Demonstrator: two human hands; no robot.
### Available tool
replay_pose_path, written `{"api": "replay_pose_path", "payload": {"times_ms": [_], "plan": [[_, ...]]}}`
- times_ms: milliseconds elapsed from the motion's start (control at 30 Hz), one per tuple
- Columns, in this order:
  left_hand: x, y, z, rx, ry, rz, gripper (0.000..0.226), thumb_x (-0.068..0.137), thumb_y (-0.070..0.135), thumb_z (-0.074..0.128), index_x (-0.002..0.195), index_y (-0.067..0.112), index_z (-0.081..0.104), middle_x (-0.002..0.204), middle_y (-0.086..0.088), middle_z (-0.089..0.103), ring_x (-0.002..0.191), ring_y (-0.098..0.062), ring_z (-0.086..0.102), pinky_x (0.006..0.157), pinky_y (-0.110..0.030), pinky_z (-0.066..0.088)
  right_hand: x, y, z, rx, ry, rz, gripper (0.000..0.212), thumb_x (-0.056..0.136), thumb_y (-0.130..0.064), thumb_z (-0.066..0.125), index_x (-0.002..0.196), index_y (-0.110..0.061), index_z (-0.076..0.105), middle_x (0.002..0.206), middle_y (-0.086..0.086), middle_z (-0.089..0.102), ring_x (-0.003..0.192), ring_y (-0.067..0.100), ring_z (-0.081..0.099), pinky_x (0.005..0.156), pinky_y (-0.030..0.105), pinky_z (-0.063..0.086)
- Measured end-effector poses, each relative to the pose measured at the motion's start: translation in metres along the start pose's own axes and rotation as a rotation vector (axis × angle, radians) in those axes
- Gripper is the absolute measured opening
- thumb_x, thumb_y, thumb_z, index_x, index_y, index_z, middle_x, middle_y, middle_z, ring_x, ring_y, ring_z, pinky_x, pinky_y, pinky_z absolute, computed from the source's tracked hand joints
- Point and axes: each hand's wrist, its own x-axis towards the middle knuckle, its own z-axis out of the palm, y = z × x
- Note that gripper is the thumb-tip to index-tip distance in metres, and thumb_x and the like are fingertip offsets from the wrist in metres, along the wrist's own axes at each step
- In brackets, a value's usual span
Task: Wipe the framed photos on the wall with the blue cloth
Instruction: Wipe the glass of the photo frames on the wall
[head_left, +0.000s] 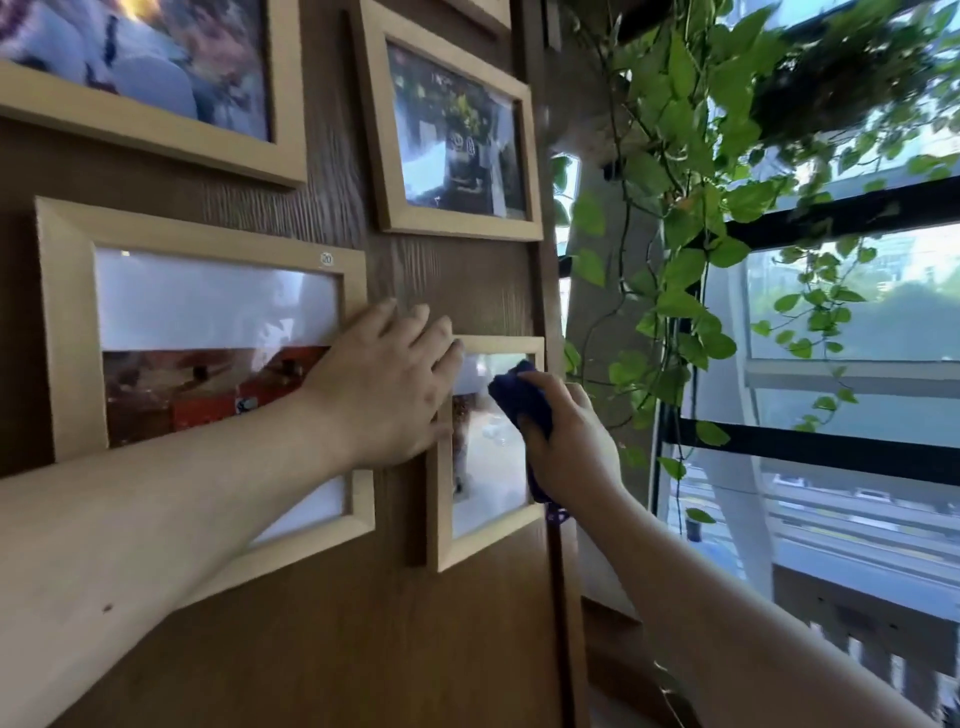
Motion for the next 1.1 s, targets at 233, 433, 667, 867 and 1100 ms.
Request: {"api": "replay_pose_path", "payload": {"times_ms": [233, 433, 667, 867, 1100], "plan": [[0.015, 0.007, 0.029, 0.04, -0.055, -0.025, 0.097, 0.082, 0.07, 0.033, 0.147, 0.003, 0.007, 0.157, -0.022, 0.014, 0.142, -0.038, 0.012, 0.113, -0.059, 0.009, 0.013, -0.025, 0.035, 0.062, 0.014, -0.082, 0.043, 0.087, -0.047, 0.051, 0.127, -0.037, 0.039, 0.115, -0.005, 0.048, 0.082, 0.017, 0.056, 0.058, 0.035, 0.052], [0.017, 0.009, 0.033, 0.017, -0.028, -0.064, 0.101, 0.078, 0.072, 0.041, 0.147, 0.005, 0.012, 0.155, -0.023, 0.021, 0.141, -0.038, 0.016, 0.112, -0.061, 0.007, 0.017, -0.014, 0.043, 0.024, 0.047, -0.141, 0.04, 0.087, -0.058, 0.039, 0.119, -0.036, 0.044, 0.108, -0.006, 0.049, 0.074, 0.017, 0.055, 0.052, 0.035, 0.05], [0.017, 0.012, 0.031, -0.04, -0.023, -0.092, 0.101, 0.076, 0.071, 0.042, 0.147, 0.005, 0.013, 0.155, -0.022, 0.022, 0.142, -0.038, 0.014, 0.112, -0.062, 0.004, 0.031, 0.035, 0.039, -0.094, 0.096, 0.055, 0.025, 0.085, -0.048, 0.053, 0.109, -0.039, 0.049, 0.103, -0.011, 0.053, 0.075, 0.02, 0.059, 0.05, 0.029, 0.044], [0.018, 0.016, 0.033, -0.035, -0.028, -0.104, 0.106, 0.076, 0.078, 0.035, 0.147, 0.003, 0.01, 0.156, -0.025, 0.017, 0.143, -0.041, 0.01, 0.112, -0.064, 0.002, 0.013, 0.012, 0.046, 0.034, 0.098, -0.095, 0.029, 0.084, -0.045, 0.056, 0.112, -0.037, 0.051, 0.108, -0.016, 0.054, 0.079, 0.008, 0.053, 0.053, 0.029, 0.047], [0.02, 0.021, 0.036, -0.031, -0.055, -0.129, 0.113, 0.072, 0.078, 0.041, 0.146, 0.0, 0.004, 0.155, -0.028, 0.012, 0.142, -0.043, 0.006, 0.112, -0.067, 0.003, 0.003, 0.032, 0.044, -0.081, 0.059, -0.111, 0.028, 0.083, -0.039, 0.062, 0.11, -0.033, 0.056, 0.111, -0.013, 0.057, 0.079, 0.014, 0.06, 0.052, 0.03, 0.048]]}}
